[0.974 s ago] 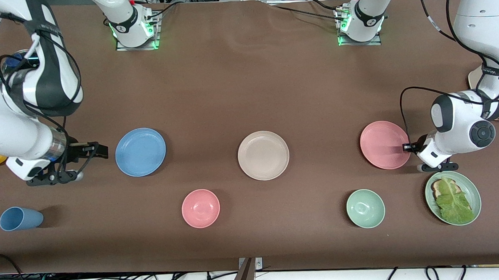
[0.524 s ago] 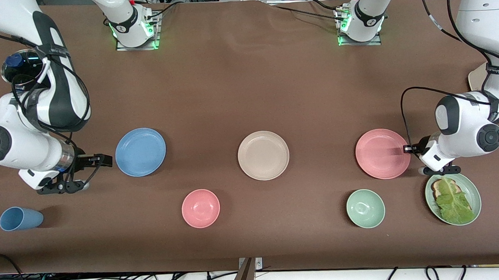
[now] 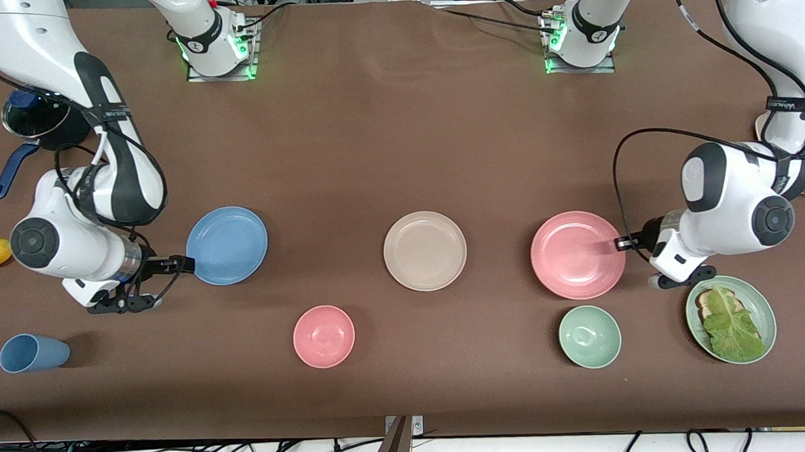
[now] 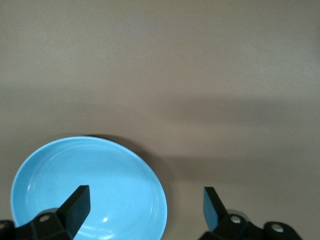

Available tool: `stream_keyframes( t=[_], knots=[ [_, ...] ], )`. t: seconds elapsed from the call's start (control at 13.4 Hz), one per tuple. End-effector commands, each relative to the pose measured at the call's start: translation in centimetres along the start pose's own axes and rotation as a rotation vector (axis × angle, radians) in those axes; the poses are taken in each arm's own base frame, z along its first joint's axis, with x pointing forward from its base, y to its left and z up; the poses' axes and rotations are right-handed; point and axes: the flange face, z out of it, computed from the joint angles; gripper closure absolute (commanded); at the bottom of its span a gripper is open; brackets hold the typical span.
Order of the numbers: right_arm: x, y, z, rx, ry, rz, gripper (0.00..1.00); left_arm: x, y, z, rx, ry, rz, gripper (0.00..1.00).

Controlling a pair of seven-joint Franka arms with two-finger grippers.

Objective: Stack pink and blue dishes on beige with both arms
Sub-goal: 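Carry the gripped pink plate onto the beige plate with the left gripper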

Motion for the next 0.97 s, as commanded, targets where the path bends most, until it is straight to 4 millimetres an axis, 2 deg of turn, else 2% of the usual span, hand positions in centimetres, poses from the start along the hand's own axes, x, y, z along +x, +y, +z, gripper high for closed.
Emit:
stream_keyframes(
  t=[0.0, 0.15, 0.52, 0.75, 0.82, 0.9],
  knots=[
    [-3.4, 0.1, 1.5, -0.006, 0.030, -0.012, 0.00, -1.8, 6.4, -1.2, -0.045, -0.018, -0.082, 1.00],
    [-4.2, 0.5, 2.9, -0.007, 0.035, -0.006, 0.00, -3.3, 11.3, 0.1, -0.039, -0.028, -0.096, 1.00],
    [-6.4, 1.0, 6.6, -0.009, 0.045, -0.005, 0.00, -6.2, 21.3, 4.1, -0.029, -0.045, -0.119, 1.00],
    [-7.1, 1.1, 7.4, -0.010, 0.050, -0.005, 0.02, -7.8, 24.6, 6.5, -0.028, -0.032, -0.103, 1.00],
    [-7.1, 1.1, 7.4, -0.009, 0.050, -0.003, 0.06, -8.4, 25.5, 7.2, -0.022, -0.035, -0.091, 1.00],
    [-7.1, 1.1, 7.4, -0.007, 0.050, 0.001, 0.14, -8.8, 26.0, 8.2, -0.010, -0.040, -0.081, 1.00]
  ],
)
